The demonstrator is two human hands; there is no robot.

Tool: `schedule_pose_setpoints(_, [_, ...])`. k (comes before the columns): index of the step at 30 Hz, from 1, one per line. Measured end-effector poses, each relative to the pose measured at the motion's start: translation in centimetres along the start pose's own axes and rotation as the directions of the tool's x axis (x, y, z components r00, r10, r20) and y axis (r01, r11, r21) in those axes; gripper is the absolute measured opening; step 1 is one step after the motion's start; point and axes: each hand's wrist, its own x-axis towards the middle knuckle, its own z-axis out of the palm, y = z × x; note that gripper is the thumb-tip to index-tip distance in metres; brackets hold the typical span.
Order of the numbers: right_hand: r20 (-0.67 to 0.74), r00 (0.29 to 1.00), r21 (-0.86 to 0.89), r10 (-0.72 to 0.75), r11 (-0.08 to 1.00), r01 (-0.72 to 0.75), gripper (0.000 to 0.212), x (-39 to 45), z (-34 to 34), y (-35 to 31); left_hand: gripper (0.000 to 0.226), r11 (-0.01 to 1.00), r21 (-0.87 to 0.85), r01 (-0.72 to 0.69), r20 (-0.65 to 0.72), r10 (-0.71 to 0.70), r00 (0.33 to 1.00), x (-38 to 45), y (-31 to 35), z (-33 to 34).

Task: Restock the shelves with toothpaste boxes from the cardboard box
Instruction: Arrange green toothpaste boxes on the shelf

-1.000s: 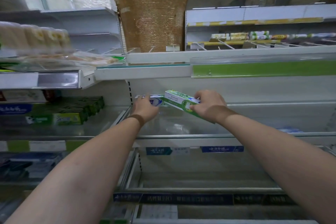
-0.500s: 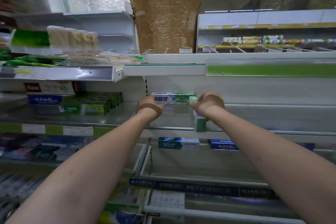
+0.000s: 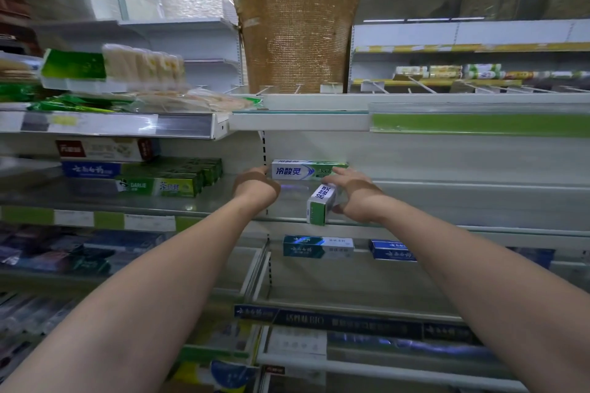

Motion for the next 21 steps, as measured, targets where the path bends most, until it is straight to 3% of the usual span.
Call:
schedule_pose_setpoints(3, [-0.044,0.999,0.041,0.014,0.999,-0.012,0.055,0.6,0.5,-0.4,0.055,0.999,0.052,-0.004,-0.012,0.004,1.000,0.2,-0.6,-0.2])
schedule_pose_setpoints(12, [-0.241,0.967,-0.160,0.083,0.979,-0.124,0.055,2.7,2.5,-1.5,0.054,0.983,0.184,0.028,-0.066,-0.016,0.998,1.4,-2.9,-1.0])
schedule_pose_setpoints(17, [-0.213,0.977,-0.215,0.018,0.974,-0.065,0.044,3.9,1.6,-0.6,0.047,0.951,0.307,0.038,-0.086,-0.012,0.996,2.4,-3.2,-0.3])
schedule_pose_setpoints(21, [-0.280,0.959,-0.223,-0.032,0.974,-0.033,0.047,5.4,2.1,0.1,0.052,0.942,0.332,0.057,-0.119,-0.018,0.993,3.8,-2.9,0.1])
